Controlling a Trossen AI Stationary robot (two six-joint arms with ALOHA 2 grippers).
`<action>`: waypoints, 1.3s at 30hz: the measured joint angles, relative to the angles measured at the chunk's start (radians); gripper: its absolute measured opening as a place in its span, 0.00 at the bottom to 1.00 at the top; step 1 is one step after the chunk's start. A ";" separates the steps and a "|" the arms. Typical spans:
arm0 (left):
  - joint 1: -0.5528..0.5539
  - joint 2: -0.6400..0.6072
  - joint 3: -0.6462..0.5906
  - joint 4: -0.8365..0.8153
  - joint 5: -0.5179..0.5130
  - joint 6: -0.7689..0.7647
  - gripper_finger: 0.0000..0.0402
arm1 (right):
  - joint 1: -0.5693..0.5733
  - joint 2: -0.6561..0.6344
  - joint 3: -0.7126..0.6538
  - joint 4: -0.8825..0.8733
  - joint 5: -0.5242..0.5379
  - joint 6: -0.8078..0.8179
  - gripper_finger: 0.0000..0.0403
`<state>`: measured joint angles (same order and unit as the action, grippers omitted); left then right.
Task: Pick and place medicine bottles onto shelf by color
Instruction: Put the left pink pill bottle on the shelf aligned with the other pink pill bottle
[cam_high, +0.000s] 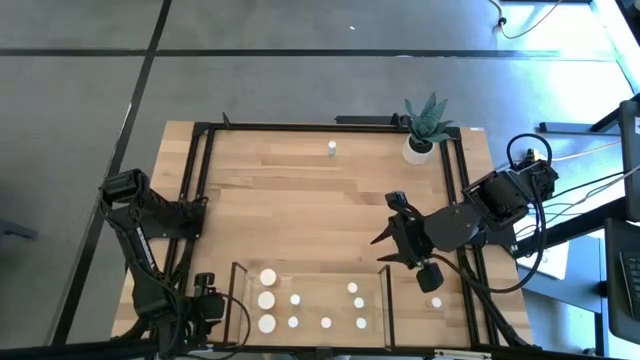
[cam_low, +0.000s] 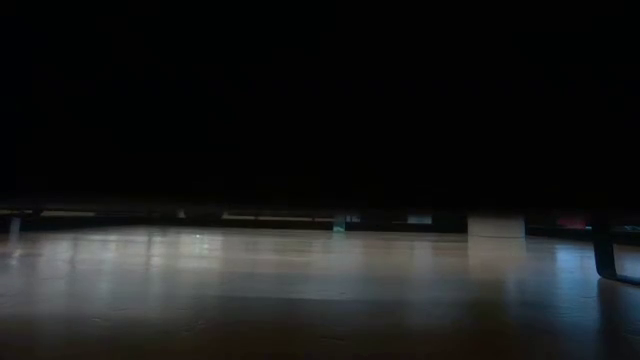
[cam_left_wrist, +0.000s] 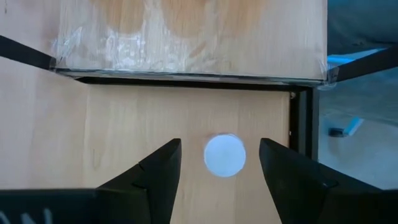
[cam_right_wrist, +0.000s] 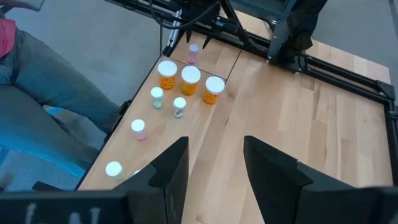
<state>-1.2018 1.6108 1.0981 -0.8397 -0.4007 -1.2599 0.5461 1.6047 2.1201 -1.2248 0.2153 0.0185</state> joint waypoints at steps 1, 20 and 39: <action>0.000 0.000 0.000 0.002 0.000 -0.009 0.52 | 0.000 0.000 0.000 0.000 0.000 0.000 0.39; 0.002 0.072 -0.003 0.019 0.044 -0.013 0.52 | 0.000 0.000 0.000 -0.001 0.000 -0.001 0.39; 0.026 0.073 -0.051 0.130 0.057 -0.047 0.52 | 0.000 0.005 0.000 0.000 0.000 -0.001 0.39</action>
<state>-1.1755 1.6836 1.0466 -0.7095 -0.3435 -1.3071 0.5465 1.6096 2.1201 -1.2251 0.2157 0.0177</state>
